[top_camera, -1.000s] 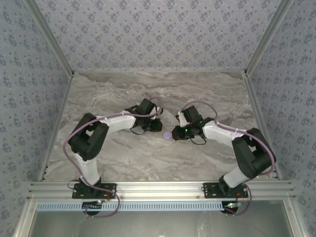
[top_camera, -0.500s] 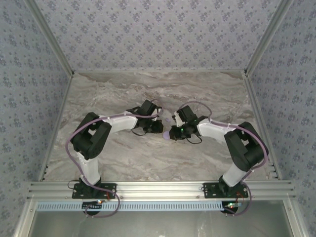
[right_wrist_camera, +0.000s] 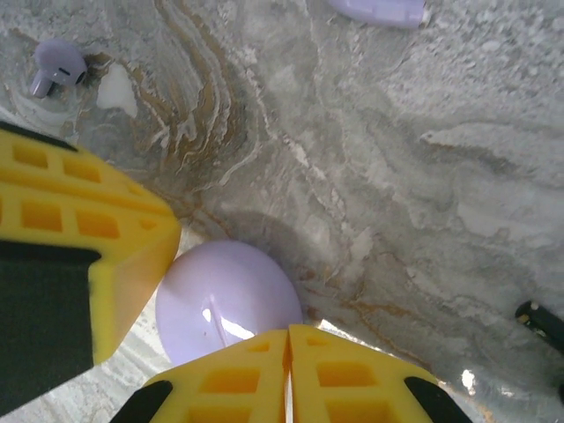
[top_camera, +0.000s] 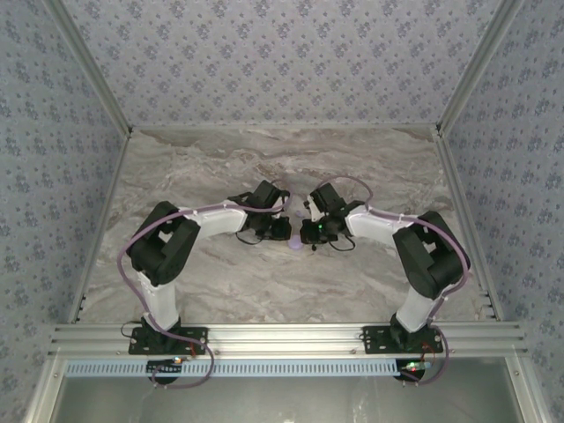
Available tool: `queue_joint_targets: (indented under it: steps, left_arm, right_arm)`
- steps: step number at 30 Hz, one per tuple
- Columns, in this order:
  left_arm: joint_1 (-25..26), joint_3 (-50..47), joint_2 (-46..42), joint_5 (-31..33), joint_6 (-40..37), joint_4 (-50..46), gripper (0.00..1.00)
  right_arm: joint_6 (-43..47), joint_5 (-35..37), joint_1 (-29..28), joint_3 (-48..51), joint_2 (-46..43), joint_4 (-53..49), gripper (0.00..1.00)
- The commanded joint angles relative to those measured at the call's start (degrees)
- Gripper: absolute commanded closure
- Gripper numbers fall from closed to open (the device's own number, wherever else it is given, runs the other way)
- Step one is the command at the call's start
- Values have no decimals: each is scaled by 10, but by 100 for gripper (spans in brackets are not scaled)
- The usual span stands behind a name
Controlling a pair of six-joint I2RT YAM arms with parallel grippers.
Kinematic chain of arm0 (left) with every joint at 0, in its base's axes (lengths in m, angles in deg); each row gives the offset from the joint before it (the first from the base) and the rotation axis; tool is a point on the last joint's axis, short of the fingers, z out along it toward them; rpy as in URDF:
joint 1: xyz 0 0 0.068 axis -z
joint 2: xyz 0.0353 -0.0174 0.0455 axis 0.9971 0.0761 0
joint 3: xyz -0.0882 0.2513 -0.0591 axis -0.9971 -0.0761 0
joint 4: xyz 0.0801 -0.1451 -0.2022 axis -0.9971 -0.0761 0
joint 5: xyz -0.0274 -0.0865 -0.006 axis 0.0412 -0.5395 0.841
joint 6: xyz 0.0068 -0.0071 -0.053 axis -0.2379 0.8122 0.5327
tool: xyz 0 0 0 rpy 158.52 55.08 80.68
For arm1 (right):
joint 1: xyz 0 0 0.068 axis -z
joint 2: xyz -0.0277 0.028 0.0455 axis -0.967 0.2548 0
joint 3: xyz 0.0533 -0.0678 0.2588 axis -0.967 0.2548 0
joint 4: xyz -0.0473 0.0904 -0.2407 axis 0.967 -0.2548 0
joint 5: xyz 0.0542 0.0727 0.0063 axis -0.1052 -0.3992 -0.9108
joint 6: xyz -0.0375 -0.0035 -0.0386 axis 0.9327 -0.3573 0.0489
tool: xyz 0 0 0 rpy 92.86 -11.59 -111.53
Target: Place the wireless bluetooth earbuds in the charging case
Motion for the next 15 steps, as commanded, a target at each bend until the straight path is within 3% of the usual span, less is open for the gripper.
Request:
queue_joint_targets:
  steps: [1,15]
  left_arm:
    - [20,-12,-24,1,18,-20,87]
    - [30,-29,-88,76,39,-41,80]
  right_arm:
    - [8,2,-10,-24,21,-15,90]
    - [20,28,-6,-42,-7,-44,87]
